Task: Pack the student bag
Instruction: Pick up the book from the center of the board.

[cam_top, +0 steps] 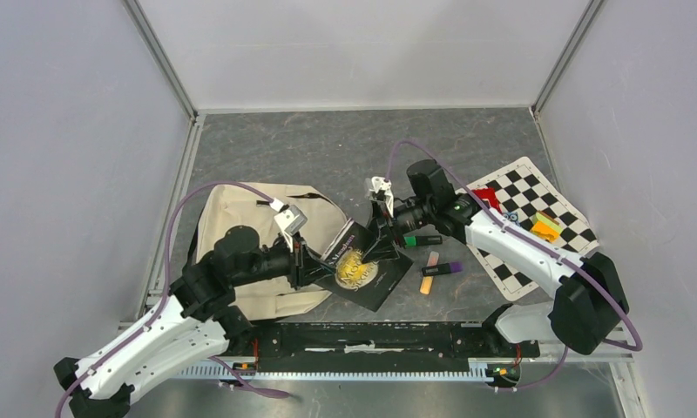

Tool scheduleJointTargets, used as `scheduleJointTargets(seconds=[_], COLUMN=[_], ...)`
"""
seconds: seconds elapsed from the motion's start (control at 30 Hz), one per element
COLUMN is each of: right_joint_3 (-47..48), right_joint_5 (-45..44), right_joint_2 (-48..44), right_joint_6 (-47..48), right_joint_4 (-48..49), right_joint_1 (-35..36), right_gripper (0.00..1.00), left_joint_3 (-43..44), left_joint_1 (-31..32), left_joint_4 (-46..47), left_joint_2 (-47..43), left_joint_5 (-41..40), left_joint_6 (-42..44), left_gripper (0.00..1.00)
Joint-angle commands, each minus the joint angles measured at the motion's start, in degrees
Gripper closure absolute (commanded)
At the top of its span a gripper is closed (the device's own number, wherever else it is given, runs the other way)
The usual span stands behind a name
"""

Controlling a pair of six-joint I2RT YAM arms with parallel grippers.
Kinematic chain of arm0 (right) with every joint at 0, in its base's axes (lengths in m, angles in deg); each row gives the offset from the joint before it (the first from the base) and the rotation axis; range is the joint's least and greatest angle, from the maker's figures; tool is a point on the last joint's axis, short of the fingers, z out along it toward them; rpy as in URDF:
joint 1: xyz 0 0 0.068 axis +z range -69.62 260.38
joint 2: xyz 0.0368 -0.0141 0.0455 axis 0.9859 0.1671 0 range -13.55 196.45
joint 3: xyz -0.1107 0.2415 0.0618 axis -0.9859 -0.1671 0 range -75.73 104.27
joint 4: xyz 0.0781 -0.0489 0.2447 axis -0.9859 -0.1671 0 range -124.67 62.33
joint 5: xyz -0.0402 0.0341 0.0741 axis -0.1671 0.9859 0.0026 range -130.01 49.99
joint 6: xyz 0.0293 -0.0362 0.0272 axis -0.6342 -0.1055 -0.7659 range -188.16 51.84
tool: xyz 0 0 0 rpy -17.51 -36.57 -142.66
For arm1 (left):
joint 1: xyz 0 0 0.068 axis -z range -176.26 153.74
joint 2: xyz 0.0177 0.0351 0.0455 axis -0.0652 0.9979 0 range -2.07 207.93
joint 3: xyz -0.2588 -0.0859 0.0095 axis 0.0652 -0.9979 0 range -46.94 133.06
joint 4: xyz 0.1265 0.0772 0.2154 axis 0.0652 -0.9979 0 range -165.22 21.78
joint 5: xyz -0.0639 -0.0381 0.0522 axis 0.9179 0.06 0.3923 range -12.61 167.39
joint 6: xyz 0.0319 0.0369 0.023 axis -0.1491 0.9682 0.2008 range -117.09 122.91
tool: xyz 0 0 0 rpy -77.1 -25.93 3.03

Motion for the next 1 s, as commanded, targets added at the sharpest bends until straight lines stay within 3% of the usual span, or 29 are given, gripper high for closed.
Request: scheduleJointTargets(seconds=[0.0, 0.17, 0.23, 0.27, 0.33, 0.37, 0.4, 0.53, 0.6, 0.8, 0.97], right_joint_3=[-1.11, -2.81, -3.35, -3.38, -2.52, -2.06, -1.48, 0.98, 1.48, 3.12, 3.43], right_joint_5=[1.54, 0.24, -6.62, -10.60, -18.44, -21.45, -24.51, -39.07, -41.26, -49.62, -54.94], right_joint_2=[-0.24, -2.90, -4.58, -5.41, -6.69, -7.31, -7.99, -10.05, -10.50, -11.93, -14.51], right_joint_6=[2.44, 1.11, -2.20, -3.34, -5.89, -7.49, -9.13, -16.74, -19.29, -22.78, -22.53], right_joint_4=[-3.22, -2.32, -0.51, 0.02, 0.07, 0.35, 0.57, -0.26, -0.32, -2.11, -2.89], right_joint_1=[0.87, 0.84, 0.85, 0.78, 0.11, -0.66, -1.49, -6.75, -9.98, -14.09, -14.18], right_gripper=[0.56, 1.00, 1.00, 1.00, 1.00, 1.00, 1.00, 1.00, 1.00, 1.00, 1.00], left_joint_3=[6.06, 6.63, 6.45, 6.25, 5.84, 5.72, 5.62, 7.07, 7.78, 11.11, 16.02], left_joint_1=[0.05, 0.05, 0.05, 0.05, 0.04, 0.05, 0.04, 0.42, 1.94, 10.10, 18.00], left_joint_4=[6.25, 4.63, 3.72, 3.01, 1.43, 0.50, -0.45, -1.02, -0.35, -3.06, -7.64], left_joint_2=[-1.38, -0.94, -0.43, -0.12, 0.67, 1.35, 2.47, 9.92, 14.27, 25.86, 37.28], left_joint_5=[0.97, -1.10, -4.55, -7.28, -12.21, -15.41, -18.37, -22.95, -26.79, -49.36, -58.21], left_joint_6=[3.23, 4.20, 3.97, 3.85, 3.99, 3.93, 3.91, 1.66, -0.01, -10.34, -14.35], left_gripper=[0.98, 0.98, 0.93, 0.78, 0.27, 0.11, 0.04, 0.00, 0.00, 0.00, 0.00])
